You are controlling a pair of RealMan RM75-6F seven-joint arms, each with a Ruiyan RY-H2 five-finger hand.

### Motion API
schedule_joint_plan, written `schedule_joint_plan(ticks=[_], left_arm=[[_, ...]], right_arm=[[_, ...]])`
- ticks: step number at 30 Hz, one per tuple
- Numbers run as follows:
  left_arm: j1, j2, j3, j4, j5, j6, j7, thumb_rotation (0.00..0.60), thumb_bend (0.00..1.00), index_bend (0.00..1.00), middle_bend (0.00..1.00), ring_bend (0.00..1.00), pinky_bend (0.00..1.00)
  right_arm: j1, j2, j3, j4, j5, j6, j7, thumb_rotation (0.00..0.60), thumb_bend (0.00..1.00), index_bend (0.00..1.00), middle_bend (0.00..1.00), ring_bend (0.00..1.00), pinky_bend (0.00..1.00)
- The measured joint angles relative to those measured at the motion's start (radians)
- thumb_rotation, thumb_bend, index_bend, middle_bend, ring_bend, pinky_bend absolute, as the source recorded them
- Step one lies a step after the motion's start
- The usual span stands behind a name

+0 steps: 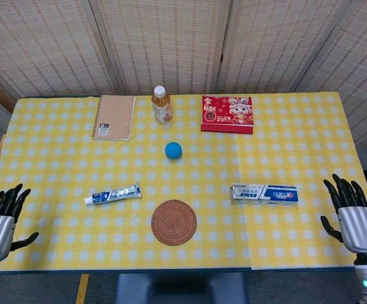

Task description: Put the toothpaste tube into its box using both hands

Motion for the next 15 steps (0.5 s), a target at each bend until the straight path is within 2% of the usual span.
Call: schedule_joint_plan(ticks=[10,13,14,15], left_arm=[[-0.01,-0.008,0.01,0.002,0.029,-0.006,-0.014,0.6,0.16,0.0,0.01,0.0,0.0],[-0.008,-0.02,0.007,0.006,0.037,0.013,-0.028,0.6,0.17,0.01,0.09,0.07,0.01],[-0.008,-0.03,0.003,0.01,0.036,0.019,-0.029,0.6,0.17,0.03,0.13,0.11,0.04],[-0.008,-0.04,-0.002,0.014,0.035,0.023,-0.026,0.6,0.17,0.07,0.22,0.18,0.12]], right_arm=[[-0.007,0.009,-0.002,-0.001,-0.008,0.012,0.014,0.6,0.38,0.0,0.0,0.0,0.0],[-0.009,0.01,-0.005,-0.004,-0.015,0.014,0.013,0.6,0.38,0.0,0.0,0.0,0.0],[-0.01,0.01,-0.006,-0.005,-0.017,0.016,0.012,0.6,0.38,0.0,0.0,0.0,0.0],[-0.012,0.01,-0.006,-0.006,-0.018,0.02,0.011,0.6,0.38,0.0,0.0,0.0,0.0]])
